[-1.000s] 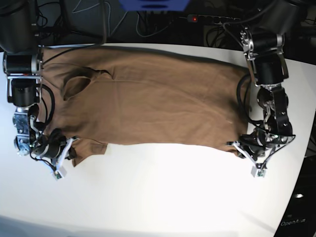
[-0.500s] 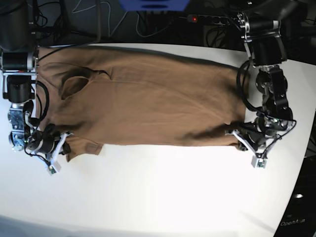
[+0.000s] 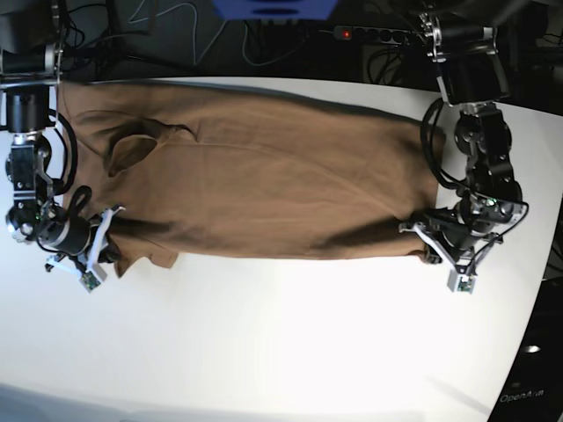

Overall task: Fold the T-shirt properly
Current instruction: 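Lift the hem with both grippers and fold it toward the collar edge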

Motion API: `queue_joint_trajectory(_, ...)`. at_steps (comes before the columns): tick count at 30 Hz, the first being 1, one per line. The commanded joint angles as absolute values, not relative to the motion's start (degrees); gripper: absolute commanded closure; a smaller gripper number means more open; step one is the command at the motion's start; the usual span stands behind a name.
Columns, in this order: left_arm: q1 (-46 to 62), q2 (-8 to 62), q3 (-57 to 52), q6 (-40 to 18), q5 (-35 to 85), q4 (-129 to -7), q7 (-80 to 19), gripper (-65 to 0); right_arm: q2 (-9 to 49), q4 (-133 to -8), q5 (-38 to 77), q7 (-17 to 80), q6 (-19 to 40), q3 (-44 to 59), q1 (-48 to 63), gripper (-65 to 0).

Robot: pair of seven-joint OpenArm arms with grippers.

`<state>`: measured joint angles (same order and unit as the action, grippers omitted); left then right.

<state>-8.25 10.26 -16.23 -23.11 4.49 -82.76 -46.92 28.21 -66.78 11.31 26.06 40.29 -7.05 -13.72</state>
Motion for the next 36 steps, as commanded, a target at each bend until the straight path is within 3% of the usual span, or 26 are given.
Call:
queue_joint_trajectory(1,-8.84,10.77,-16.31,-23.08,4.97,-84.97,-45.67,-2.3,29.67,-68.26,11.82,25.36,40.0,-5.14,-14.02,-0.3)
queue_joint_trajectory(12,-3.65,10.77,-16.4,-23.08,4.97,-92.53,-45.23,-2.3,29.85,-76.7,11.82,25.36,40.0,5.32,-6.37,-0.3)
queue_joint_trajectory(36,7.34,10.77,-16.48,-23.08,11.47,-103.08,-44.97,-2.3,26.59,-97.19,11.82,24.92,40.0,14.55,12.62,-0.1)
